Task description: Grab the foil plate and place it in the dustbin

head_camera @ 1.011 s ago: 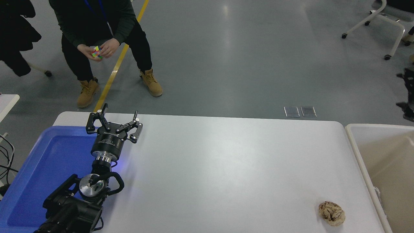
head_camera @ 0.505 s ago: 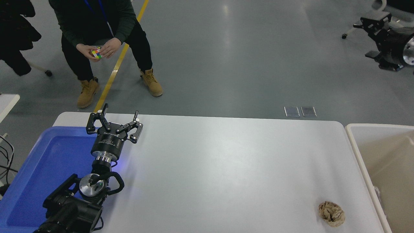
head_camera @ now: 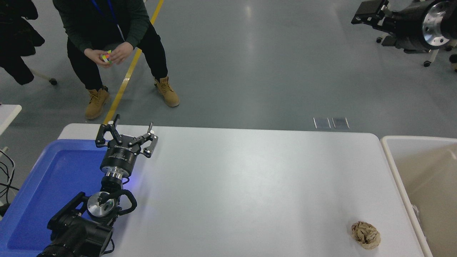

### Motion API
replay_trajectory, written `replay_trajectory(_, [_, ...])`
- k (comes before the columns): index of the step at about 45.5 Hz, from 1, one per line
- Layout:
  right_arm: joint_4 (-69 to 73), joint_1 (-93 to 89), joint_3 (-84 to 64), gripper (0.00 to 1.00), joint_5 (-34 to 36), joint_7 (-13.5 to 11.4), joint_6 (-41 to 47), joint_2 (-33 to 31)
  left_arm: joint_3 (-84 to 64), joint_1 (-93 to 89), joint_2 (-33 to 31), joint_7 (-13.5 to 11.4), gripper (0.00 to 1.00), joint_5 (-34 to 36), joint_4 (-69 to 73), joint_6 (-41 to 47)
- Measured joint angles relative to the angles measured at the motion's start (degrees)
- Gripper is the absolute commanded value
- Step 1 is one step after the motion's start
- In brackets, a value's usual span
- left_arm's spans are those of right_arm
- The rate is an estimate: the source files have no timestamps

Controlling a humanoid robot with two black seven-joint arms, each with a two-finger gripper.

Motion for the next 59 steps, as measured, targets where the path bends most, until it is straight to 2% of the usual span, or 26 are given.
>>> replay_trajectory(16, [10.56, 14.12, -5.11, 1.00, -0.54, 0.04, 14.22, 9.88, 0.00, 0.00, 0.00, 0.00, 0.99, -0.05, 0.01, 0.08])
replay_trajectory(28, [16.52, 17.17, -6.04, 1.00, -0.20, 0.24, 22.23, 12.65, 0.00, 0.01, 0.00, 0.00, 0.99, -0.08, 0.00, 0.08])
replay_trajectory(42, [20.03, 16.58, -9.05, 1.00, 0.10, 0.39, 27.08, 13.38, 0.00, 0.03, 0.00, 0.00, 0.99, -0.09, 0.00, 0.08])
replay_trajectory(59, [19.23, 9.82, -11.23, 1.00, 0.14, 0.44, 27.65, 13.62, 0.00, 0.01, 0.00, 0.00, 0.99, -0.09, 0.00, 0.09])
